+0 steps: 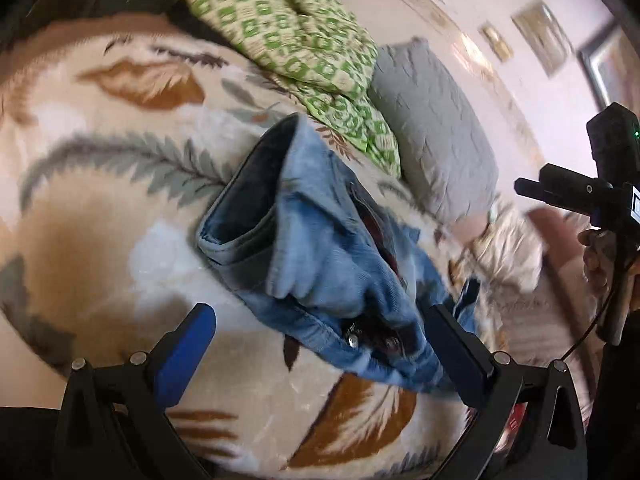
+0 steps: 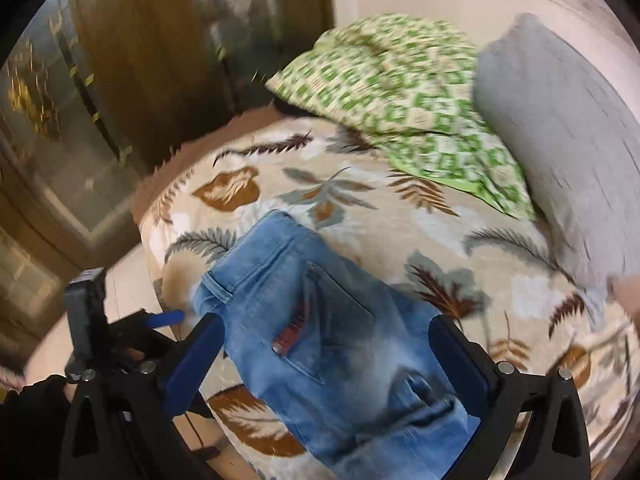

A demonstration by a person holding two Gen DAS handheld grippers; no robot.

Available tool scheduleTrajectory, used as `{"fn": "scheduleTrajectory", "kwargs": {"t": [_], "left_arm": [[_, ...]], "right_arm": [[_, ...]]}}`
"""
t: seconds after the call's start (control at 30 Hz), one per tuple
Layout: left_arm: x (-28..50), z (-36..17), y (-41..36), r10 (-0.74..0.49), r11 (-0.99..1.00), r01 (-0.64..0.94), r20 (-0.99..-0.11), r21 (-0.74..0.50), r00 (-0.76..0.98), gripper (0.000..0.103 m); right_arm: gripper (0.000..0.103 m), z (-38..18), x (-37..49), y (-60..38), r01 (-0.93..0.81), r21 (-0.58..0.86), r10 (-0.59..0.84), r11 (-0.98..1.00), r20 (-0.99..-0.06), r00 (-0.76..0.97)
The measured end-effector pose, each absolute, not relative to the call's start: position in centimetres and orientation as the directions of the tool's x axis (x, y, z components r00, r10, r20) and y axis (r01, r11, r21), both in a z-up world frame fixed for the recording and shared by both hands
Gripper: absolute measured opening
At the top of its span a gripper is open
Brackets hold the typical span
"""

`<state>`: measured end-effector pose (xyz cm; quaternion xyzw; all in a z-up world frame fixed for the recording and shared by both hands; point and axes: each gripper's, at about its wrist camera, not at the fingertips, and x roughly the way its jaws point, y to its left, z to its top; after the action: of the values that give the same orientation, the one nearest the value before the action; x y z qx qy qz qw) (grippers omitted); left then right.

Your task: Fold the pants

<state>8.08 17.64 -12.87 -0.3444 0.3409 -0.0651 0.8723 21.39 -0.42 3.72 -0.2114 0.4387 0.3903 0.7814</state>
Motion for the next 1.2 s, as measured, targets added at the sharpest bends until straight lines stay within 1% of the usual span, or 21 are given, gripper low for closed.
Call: {"fn": "scheduleTrajectory", "kwargs": {"t": [0.1,0.2,0.43,0.6,0.73,0.77,0.8,0.83,0.87,0.9,0.93,0.97,1.0,1.03,1.07,1.1,1.13,1.17,1.2], "left_arm": [[9.0,-14.8,18.1,-0.348,0.737,-0.145,-0.555,-0.660,0.756,0.103],[9.7,-14.9,18.0,-0.335,0.735,-0.127,-0.520,-0.666,0.786,0.103],[11.9,-14.9,18.2,-0.312,0.728,-0.137,-0.502,-0.672,0.806,0.103],[11.6,-15.0,17.5,-0.285,0.768,-0.111,-0.493,-0.631,0.822,0.103],[11.7,-15.0,17.9,-0.291,0.759,-0.108,-0.483,-0.642,0.826,0.103],[11.7,-15.0,17.9,-0.291,0.758,-0.109,-0.482,-0.643,0.827,0.103],[11.7,-15.0,17.9,-0.291,0.757,-0.109,-0.481,-0.644,0.827,0.103],[11.6,-15.0,17.9,-0.291,0.756,-0.108,-0.479,-0.645,0.828,0.103],[11.6,-15.1,17.9,-0.290,0.756,-0.109,-0.479,-0.646,0.828,0.103],[11.6,-15.1,17.9,-0.289,0.756,-0.109,-0.480,-0.645,0.828,0.103],[11.7,-15.1,17.9,-0.287,0.758,-0.110,-0.481,-0.643,0.828,0.103],[11.7,-15.1,17.8,-0.286,0.759,-0.110,-0.481,-0.641,0.828,0.103],[11.6,-15.1,17.8,-0.286,0.760,-0.111,-0.482,-0.640,0.828,0.103],[11.6,-15.1,17.8,-0.286,0.761,-0.110,-0.483,-0.639,0.827,0.103],[11.5,-15.1,17.8,-0.287,0.761,-0.111,-0.486,-0.639,0.826,0.103],[11.4,-15.0,17.9,-0.277,0.764,-0.129,-0.501,-0.633,0.820,0.089],[11.1,-14.9,18.2,-0.257,0.769,-0.153,-0.519,-0.621,0.816,0.041],[11.2,-15.1,18.3,-0.265,0.769,-0.154,-0.529,-0.620,0.806,0.034],[11.1,-15.1,18.4,-0.268,0.768,-0.153,-0.530,-0.622,0.805,0.033]], "right_arm": [[0.103,3.2,21.5,3.2,-0.822,-0.052,0.371,0.567,-0.875,0.311],[0.103,2.9,21.6,5.6,-0.839,-0.080,0.345,0.539,-0.888,0.306],[0.103,0.5,24.3,11.1,-0.839,-0.073,0.249,0.539,-0.938,0.242],[0.102,-3.0,26.9,16.2,-0.820,-0.104,0.117,0.563,-0.972,0.203],[0.101,-6.6,28.1,19.6,-0.828,-0.166,-0.012,0.536,-0.982,0.189],[0.098,-7.4,28.3,20.3,-0.830,-0.185,-0.044,0.526,-0.981,0.191],[0.090,-8.3,28.6,20.8,-0.830,-0.206,-0.078,0.518,-0.978,0.194],[0.086,-9.1,28.8,21.3,-0.829,-0.222,-0.110,0.513,-0.975,0.193],[0.076,-9.6,29.1,21.5,-0.829,-0.231,-0.129,0.509,-0.973,0.191],[0.069,-10.3,29.2,21.9,-0.831,-0.244,-0.156,0.500,-0.969,0.191],[0.068,-10.7,29.3,22.1,-0.835,-0.250,-0.168,0.490,-0.967,0.192],[0.061,-11.2,29.1,22.3,-0.845,-0.251,-0.178,0.472,-0.966,0.187],[0.049,-11.6,29.0,22.5,-0.855,-0.244,-0.183,0.459,-0.967,0.177],[0.046,-11.9,28.7,22.7,-0.861,-0.262,-0.194,0.437,-0.962,0.194],[0.038,-12.0,28.6,22.8,-0.862,-0.281,-0.199,0.421,-0.956,0.214],[0.024,-12.2,28.4,22.9,-0.864,-0.310,-0.208,0.397,-0.947,0.244],[0.020,-12.2,28.3,22.9,-0.862,-0.327,-0.212,0.388,-0.942,0.262],[0.017,-12.1,28.3,22.9,-0.860,-0.334,-0.207,0.385,-0.940,0.272],[0.015,-11.9,28.3,22.8,-0.859,-0.336,-0.200,0.386,-0.939,0.278]]}}
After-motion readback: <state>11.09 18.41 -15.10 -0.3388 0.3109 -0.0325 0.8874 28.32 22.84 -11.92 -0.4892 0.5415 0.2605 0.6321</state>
